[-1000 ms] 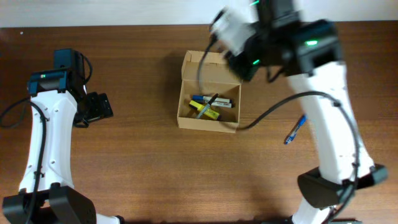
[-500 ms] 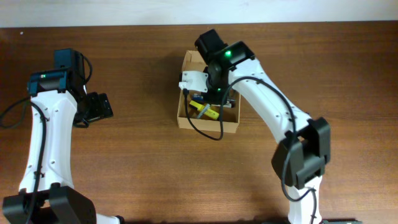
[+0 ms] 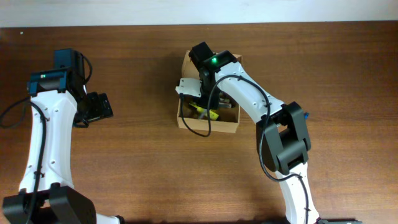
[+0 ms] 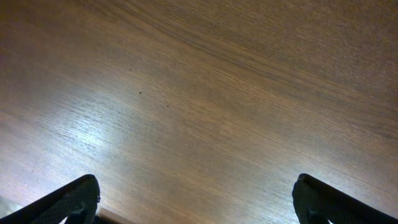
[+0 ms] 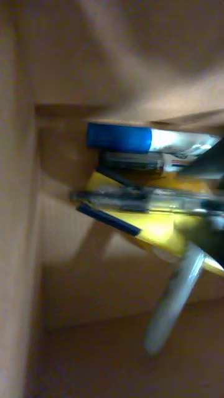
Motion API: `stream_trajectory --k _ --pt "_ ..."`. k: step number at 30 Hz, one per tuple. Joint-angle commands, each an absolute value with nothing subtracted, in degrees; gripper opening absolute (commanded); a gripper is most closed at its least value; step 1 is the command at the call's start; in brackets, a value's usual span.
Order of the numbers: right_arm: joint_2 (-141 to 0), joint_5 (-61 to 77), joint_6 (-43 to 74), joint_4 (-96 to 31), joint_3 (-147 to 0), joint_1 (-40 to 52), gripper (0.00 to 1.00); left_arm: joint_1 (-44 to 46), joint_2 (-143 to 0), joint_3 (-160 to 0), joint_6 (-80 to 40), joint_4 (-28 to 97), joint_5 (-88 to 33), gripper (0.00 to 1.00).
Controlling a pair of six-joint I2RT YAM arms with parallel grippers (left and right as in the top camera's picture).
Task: Pack container
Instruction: 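Carry the black-capped pen into the box and release it, then move the right gripper to the blue pen and grasp it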
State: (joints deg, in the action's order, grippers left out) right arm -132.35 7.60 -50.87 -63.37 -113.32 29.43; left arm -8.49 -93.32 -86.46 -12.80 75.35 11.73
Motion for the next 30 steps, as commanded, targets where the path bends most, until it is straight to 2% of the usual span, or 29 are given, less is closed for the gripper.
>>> stream_trajectory --k 1,12,18,24,27,30 --pt "-132.0 8.2 -47.7 -63.6 -113.5 29.4 0.38 -8.8 -91.8 -86.4 -11.9 75.2 11.4 1.0" --pt "-121.6 -0.4 -34.3 -70.7 -127.5 29.4 0.41 -8.8 -91.8 -86.4 -11.9 75.2 11.4 1.0" --pt "-106.1 -18.2 -20.4 -69.4 -128.3 27.6 0.45 -8.8 -91.8 -86.4 -11.9 75.2 11.4 1.0" --pt "-94.9 -17.6 -6.1 -69.2 -120.6 13.6 0.47 -8.8 -91.8 -86.4 -11.9 75.2 11.4 1.0" --pt "-93.1 -14.0 5.2 -72.9 -113.9 5.3 0.46 -8.8 -91.8 -86.4 -11.9 75.2 11.4 1.0" --pt "-94.1 -7.3 9.9 -75.9 -105.2 -1.5 0.47 -8.8 -91.8 -86.4 -11.9 75.2 11.4 1.0"
